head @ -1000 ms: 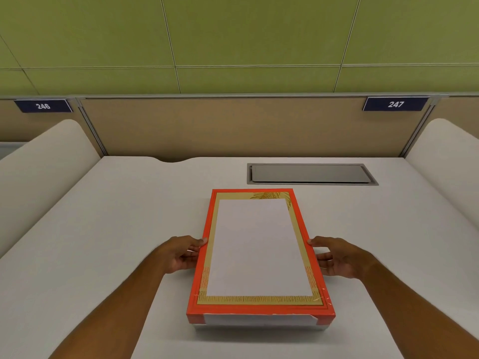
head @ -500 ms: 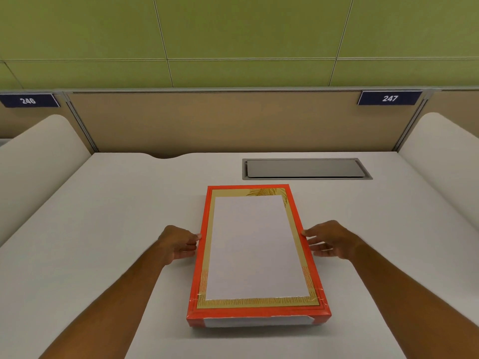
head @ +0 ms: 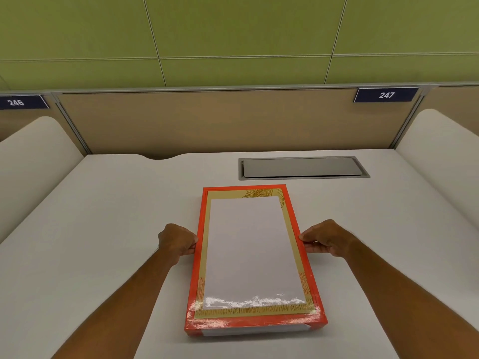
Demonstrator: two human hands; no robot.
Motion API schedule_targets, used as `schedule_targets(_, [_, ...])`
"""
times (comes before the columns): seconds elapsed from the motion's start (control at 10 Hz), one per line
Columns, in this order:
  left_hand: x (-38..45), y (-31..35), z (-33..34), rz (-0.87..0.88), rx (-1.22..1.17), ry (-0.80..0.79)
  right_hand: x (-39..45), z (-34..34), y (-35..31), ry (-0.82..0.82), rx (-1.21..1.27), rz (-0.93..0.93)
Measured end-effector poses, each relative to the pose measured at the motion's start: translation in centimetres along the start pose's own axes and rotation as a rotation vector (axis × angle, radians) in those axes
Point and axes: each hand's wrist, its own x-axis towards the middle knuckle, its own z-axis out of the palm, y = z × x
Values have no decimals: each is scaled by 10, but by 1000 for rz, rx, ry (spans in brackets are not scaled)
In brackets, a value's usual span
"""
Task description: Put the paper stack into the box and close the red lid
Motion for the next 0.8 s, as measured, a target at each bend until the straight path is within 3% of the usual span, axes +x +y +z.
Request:
schedule_targets(0.6, [-3, 6, -1, 161, 216, 24, -6, 7, 2, 63, -21, -59])
schedule_targets(0.8, [-11, 11, 2, 328, 437, 10, -12, 22, 3, 256, -282, -210])
